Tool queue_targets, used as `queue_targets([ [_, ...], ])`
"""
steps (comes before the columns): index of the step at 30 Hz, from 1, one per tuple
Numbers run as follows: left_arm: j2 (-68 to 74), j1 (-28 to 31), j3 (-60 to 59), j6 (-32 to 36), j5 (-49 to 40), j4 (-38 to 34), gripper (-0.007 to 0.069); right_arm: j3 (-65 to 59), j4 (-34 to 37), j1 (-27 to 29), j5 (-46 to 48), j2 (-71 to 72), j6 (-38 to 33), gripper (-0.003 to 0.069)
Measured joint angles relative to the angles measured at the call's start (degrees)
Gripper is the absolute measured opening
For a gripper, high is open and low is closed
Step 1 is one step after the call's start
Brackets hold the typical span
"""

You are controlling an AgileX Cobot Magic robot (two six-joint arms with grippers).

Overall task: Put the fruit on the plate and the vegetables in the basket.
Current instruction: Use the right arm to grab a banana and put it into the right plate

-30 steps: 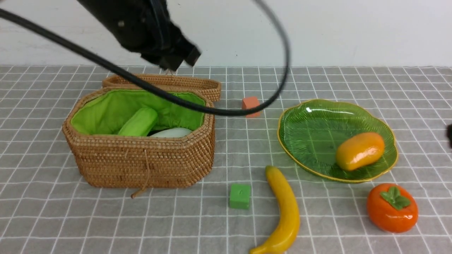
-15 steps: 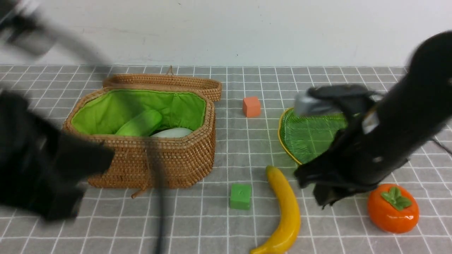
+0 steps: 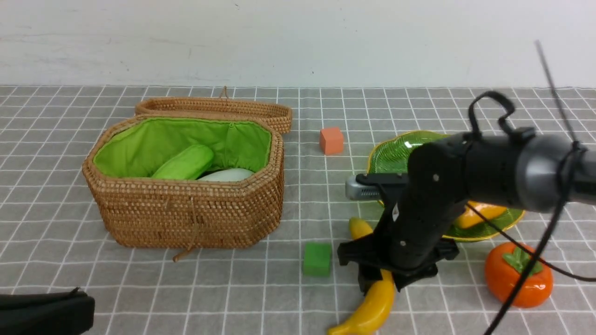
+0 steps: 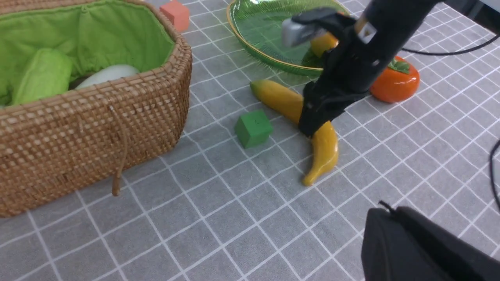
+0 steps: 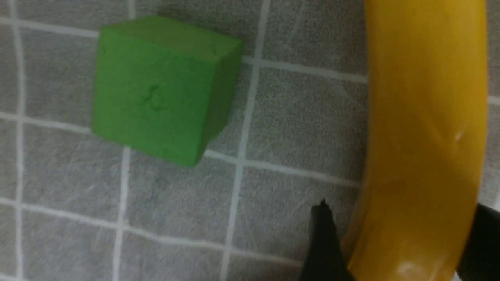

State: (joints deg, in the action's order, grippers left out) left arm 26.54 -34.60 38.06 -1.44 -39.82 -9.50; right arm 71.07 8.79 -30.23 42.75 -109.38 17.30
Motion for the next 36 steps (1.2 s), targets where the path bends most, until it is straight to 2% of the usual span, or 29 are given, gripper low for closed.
queue_targets([
  [3,0.0,0.0,0.0,0.15,0.07,0.12,-0.0013,0.16,-0.23,0.0,0.11,-1.06,0.0,0.0382],
  [5,0.0,0.0,-0.06,0.16,0.14,0.12,-0.0013,0.28,-0.28,0.05,0.11,-1.18,-0.57,0.0314],
  [12,0.0,0.0,-0.07,0.16,0.31,-0.95,-0.0013,3.79,-0.66,0.55,5.11,1.58,-1.97,0.0314],
  [16,0.0,0.0,-0.07,0.21,1.21,-1.68,-0.0013,12.55,-3.08,5.89,6.28,4.34,0.54,0.0314],
  [21,0.0,0.0,-0.07,0.22,1.84,-2.47,-0.0013,24.32,-3.34,18.87,4.49,-2.15,3.77,0.0314],
  [26,-0.11,0.0,-0.07,1.86,1.84,-4.28,-0.0013,29.2,-0.45,22.91,3.57,-11.29,4.07,0.0318],
  [29,-0.11,0.0,-0.07,3.07,1.84,-5.25,-0.0013,30.17,-0.07,23.23,3.5,-13.25,4.02,0.037],
  [30,-0.11,0.0,-0.07,4.26,1.84,-6.16,-0.0013,30.37,0.11,23.23,3.5,-13.53,3.54,0.0444],
  [31,-0.11,0.0,-0.07,4.42,1.84,-6.28,-0.0013,30.37,0.11,23.23,3.5,-13.53,3.54,0.0454],
  [32,-0.11,0.0,-0.07,5.5,1.84,-7.08,-0.0013,30.48,0.5,23.23,3.72,-13.36,2.46,0.0534],
  [33,-0.11,0.0,-0.07,6.42,1.84,-7.79,-0.0013,30.74,0.71,23.23,4.17,-13.16,1.85,0.0579],
  [34,-0.11,0.0,-0.07,6.42,1.84,-7.79,-0.0013,30.79,0.76,23.23,4.26,-13.09,1.71,0.0587],
  [35,-0.11,0.0,-0.07,7.45,1.84,-8.56,-0.0013,31.05,0.84,23.23,5.59,-12.3,0.47,0.0636],
  [36,-0.11,0.0,-0.07,8.12,1.79,-8.97,-0.0013,31.21,0.87,23.23,7.14,-11.43,-0.46,0.0653],
])
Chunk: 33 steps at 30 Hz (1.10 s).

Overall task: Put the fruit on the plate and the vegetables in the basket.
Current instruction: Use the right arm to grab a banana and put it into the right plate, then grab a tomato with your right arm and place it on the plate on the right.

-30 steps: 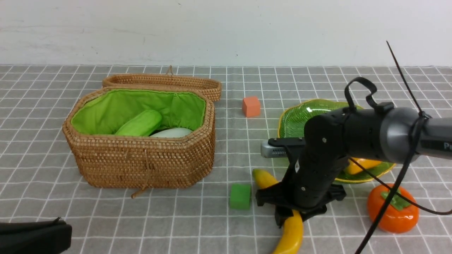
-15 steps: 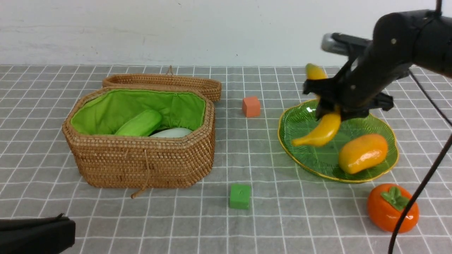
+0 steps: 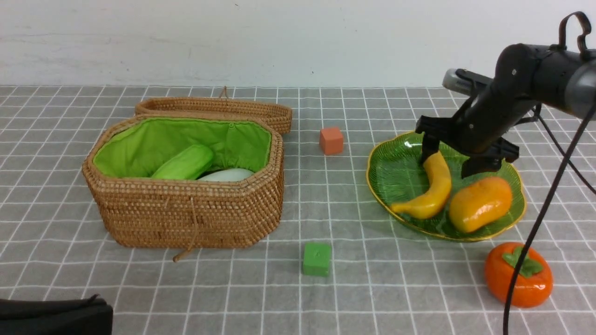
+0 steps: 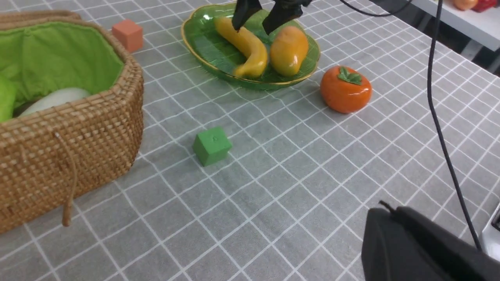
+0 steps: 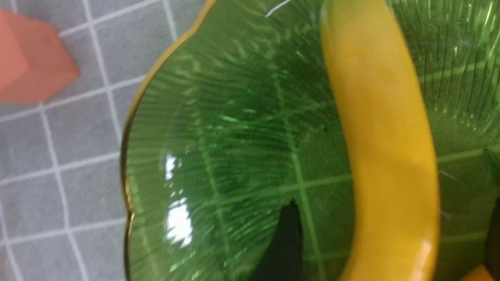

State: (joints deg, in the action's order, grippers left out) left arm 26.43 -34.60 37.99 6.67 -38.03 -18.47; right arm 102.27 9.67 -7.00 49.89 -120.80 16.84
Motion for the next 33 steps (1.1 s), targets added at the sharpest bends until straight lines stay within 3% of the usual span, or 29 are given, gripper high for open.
queue_targets([
  [2,0.0,-0.02,0.0,1.34,0.0,-0.67,-0.0013,0.14,0.11,0.0,2.54,1.75,-1.61,0.0657],
  [4,0.0,-0.02,0.0,3.43,0.06,-1.34,-0.0013,0.08,-0.08,-0.21,7.69,6.26,-5.28,0.0608],
  [8,0.0,-0.02,0.0,5.82,0.1,-1.8,-0.0013,-3.79,-2.84,-1.02,14.41,15.68,-7.95,0.0432],
  [11,0.0,-0.02,0.0,6.71,-0.16,-2.76,-0.0013,-16.41,-7.59,-0.43,16.15,28.05,-4.84,0.0235],
  [14,0.0,-0.02,0.0,6.84,-0.39,-3.89,-0.0013,-29.22,-9.31,2.71,13.79,37.29,-1.4,0.0178],
  [18,0.0,-0.02,0.0,6.84,-0.81,-4.4,-0.0013,-44.41,-5.35,8.61,7.4,46.06,-1.83,0.0227],
  [21,0.0,-0.02,0.0,6.84,-1.14,-4.55,-0.0013,-53.75,6.16,14.12,-1.25,48.3,-10.11,0.0433],
  [22,0.0,-0.02,0.0,6.84,-1.13,-4.55,-0.0013,-54.32,6.77,14.34,-1.66,48.18,-11.27,0.0445],
  [23,0.0,-0.02,0.0,6.84,-1.18,-4.55,-0.0013,-55.64,11.58,15.57,-4.58,46.59,-15.35,0.0542],
  [26,0.0,-0.02,0.0,6.84,-1.57,-4.99,-0.0013,-55.95,17.53,16.34,-8.05,42.22,-22.28,0.0645],
  [28,0.0,-0.02,0.0,6.84,-1.69,-5.61,-0.0013,-55.5,21.36,16.4,-10.72,37.75,-26.49,0.0673],
  [33,0.0,-0.02,0.0,6.84,-2.42,-6.36,-0.0013,-52.58,23.73,16.65,-13.01,28.96,-30.54,0.0647],
])
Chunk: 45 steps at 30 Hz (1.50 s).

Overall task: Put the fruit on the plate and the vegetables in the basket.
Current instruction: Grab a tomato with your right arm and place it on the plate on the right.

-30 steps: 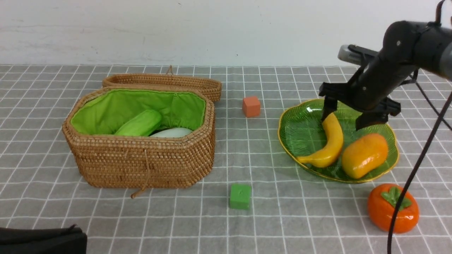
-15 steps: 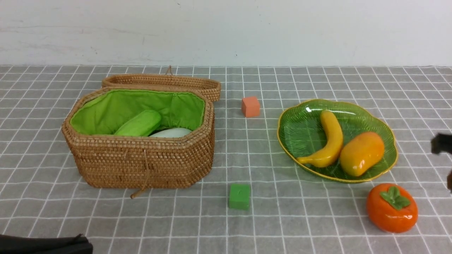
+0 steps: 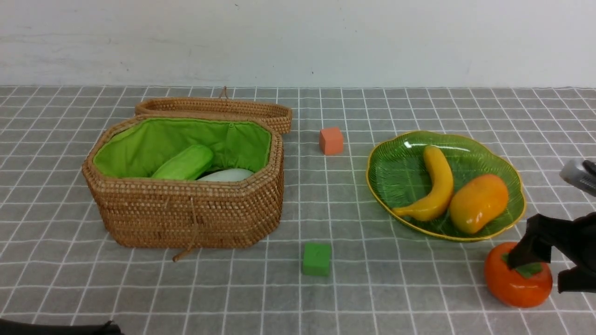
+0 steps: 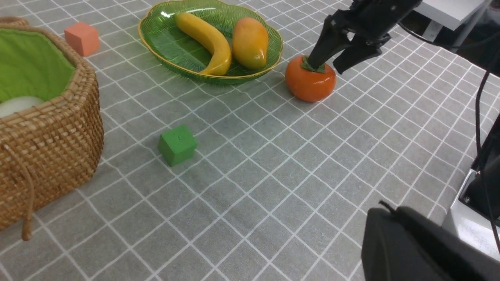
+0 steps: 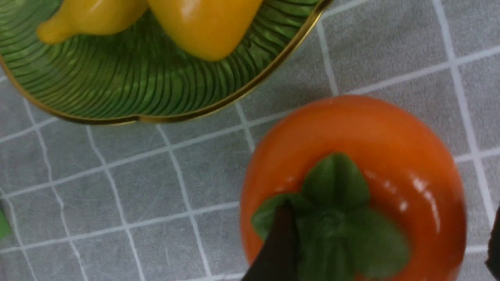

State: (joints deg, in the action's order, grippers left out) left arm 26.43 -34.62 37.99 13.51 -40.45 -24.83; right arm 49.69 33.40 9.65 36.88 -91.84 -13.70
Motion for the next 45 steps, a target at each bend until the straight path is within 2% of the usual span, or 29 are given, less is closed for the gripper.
queue_targets([
  [13,0.0,0.0,0.0,0.0,-1.74,-0.33,-0.0013,1.67,2.59,-0.02,3.63,-2.52,-5.25,0.0608],
  [21,0.0,0.0,0.0,0.0,-2.07,-0.33,-0.0013,1.85,5.83,-0.07,4.98,-3.6,-10.14,0.0507],
  [28,0.0,0.0,0.0,0.0,-2.07,-0.33,-0.0011,2.16,5.77,-1.82,5.9,-3.78,-12.83,0.0502],
  [34,0.0,0.0,0.0,0.0,-2.07,-0.34,-0.001,3.4,-1.41,-2.07,11.48,-1.58,-6.57,0.0498],
  [35,0.0,0.0,0.0,0.0,-1.99,-0.34,-0.001,4.76,-5.04,-2.14,14.74,0.7,-2.76,0.0496],
  [38,0.0,0.0,0.0,0.0,-1.19,-0.39,-0.001,7.4,-6.45,-2.72,17.32,3.84,0.07,0.0497],
  [40,0.0,0.0,0.0,0.05,0.12,-0.53,-0.001,11.0,-6.12,-4.82,16.06,5.44,0.93,0.0497],
  [44,0.0,0.0,0.0,0.05,2.39,-1.75,-0.001,19.9,-4.54,-11.59,4.21,0.55,1.47,0.0497],
  [45,0.0,0.0,0.0,0.05,2.49,-1.83,-0.001,19.9,-4.54,-11.91,4.21,0.05,1.47,0.0497],
])
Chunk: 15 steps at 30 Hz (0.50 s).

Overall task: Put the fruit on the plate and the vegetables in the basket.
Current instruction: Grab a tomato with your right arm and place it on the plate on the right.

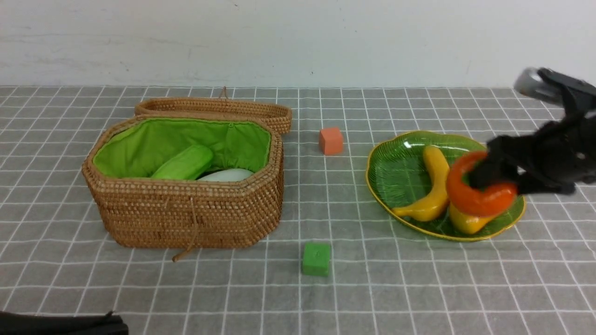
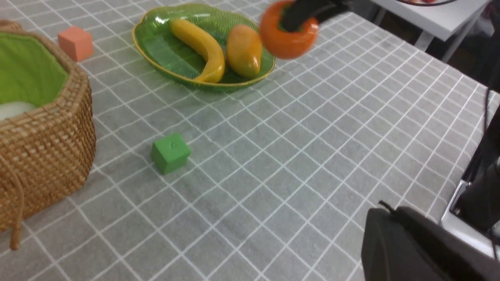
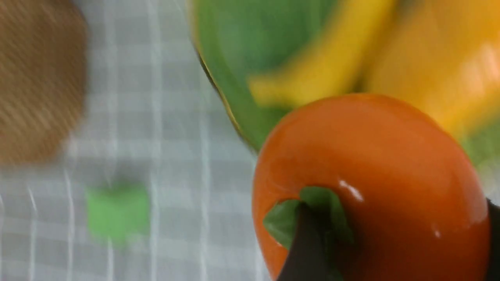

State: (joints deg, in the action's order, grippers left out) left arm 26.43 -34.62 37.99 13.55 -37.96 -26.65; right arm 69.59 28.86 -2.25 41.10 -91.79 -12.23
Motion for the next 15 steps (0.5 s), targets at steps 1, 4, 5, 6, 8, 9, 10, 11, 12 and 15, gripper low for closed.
queue_targets([
  [1,0.0,0.0,0.0,0.0,0.7,-0.31,-0.001,3.79,0.13,-2.39,-5.53,-4.93,0.0,0.0497],
  [4,0.0,0.0,0.0,0.0,1.43,-0.45,-0.001,8.99,0.0,-4.29,-11.01,-12.66,0.0,0.0497],
  [5,0.0,0.0,0.0,0.0,1.7,-0.45,-0.001,11.19,-0.25,-4.66,-11.9,-15.88,0.0,0.0497],
  [6,0.0,0.0,0.0,0.0,2.05,-0.45,-0.0009,12.53,-0.4,-4.72,-11.91,-17.78,0.0,0.0497],
  [8,0.0,0.0,0.0,0.0,2.57,-0.51,-0.0009,14.92,-1.01,-4.72,-11.7,-20.82,0.0,0.0498],
  [9,0.0,0.0,0.0,0.0,2.77,-0.5,-0.0009,15.44,-1.16,-4.72,-11.64,-21.42,0.0,0.0503],
  [10,0.0,0.0,0.0,0.0,3.05,-0.5,-0.0008,17.05,-2.29,-4.72,-11.27,-23.05,0.0,0.0545],
  [11,0.0,0.0,0.0,0.0,3.1,-0.5,-0.0007,17.43,-2.6,-4.72,-11.24,-23.27,0.0,0.056],
  [12,0.0,0.0,0.0,0.0,3.16,-0.5,-0.0006,17.8,-3.28,-4.72,-11.2,-23.56,0.0,0.061],
  [15,0.0,0.0,0.0,0.0,3.51,-0.5,-0.0005,18.41,-5.1,-4.72,-10.49,-23.0,0.0,0.0672],
])
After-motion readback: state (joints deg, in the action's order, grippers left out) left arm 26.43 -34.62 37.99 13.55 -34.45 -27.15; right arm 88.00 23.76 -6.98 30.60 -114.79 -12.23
